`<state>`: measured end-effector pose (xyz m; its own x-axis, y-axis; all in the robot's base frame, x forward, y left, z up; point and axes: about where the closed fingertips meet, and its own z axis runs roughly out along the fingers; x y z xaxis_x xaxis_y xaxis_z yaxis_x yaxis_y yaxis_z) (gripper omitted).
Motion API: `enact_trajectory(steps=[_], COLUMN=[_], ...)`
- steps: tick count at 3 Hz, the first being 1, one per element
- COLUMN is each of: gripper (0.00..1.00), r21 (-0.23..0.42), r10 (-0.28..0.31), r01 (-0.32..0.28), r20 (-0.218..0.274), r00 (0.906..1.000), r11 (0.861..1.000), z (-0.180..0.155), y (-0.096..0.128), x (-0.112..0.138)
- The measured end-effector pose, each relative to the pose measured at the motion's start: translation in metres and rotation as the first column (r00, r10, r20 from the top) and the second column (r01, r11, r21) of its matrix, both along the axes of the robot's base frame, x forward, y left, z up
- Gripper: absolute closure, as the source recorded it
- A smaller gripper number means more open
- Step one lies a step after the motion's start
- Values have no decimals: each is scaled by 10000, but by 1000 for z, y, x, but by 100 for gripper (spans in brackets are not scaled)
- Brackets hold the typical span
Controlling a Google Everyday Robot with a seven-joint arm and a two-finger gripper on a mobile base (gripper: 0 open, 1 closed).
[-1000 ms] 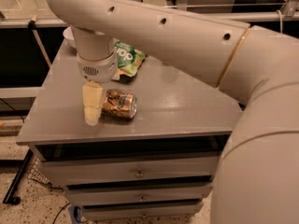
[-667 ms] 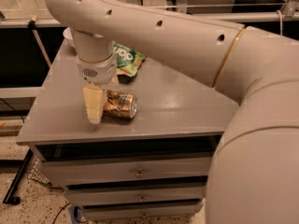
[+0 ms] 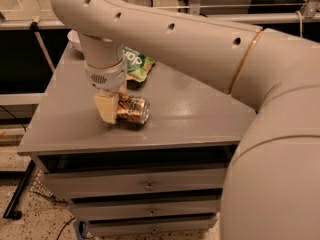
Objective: Place orange can upright
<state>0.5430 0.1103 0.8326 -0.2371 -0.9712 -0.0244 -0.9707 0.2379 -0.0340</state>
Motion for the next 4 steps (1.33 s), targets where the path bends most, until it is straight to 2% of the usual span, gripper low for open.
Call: enact_trajectory(steps=[1,2,3,4], gripper=[87,100,100,100], r21=[522,1352,2434,3730], r10=[294,867,1545,2184], r01=[-305,-946,-1773,-2663], r20=[215,629,1098,1660], r00=[9993,9942,9819,9616], r11=[9982,9863,9536,8888], z=[12,34,54,66], y=[-2,-4,-7,-7], x=[1,3,7,8])
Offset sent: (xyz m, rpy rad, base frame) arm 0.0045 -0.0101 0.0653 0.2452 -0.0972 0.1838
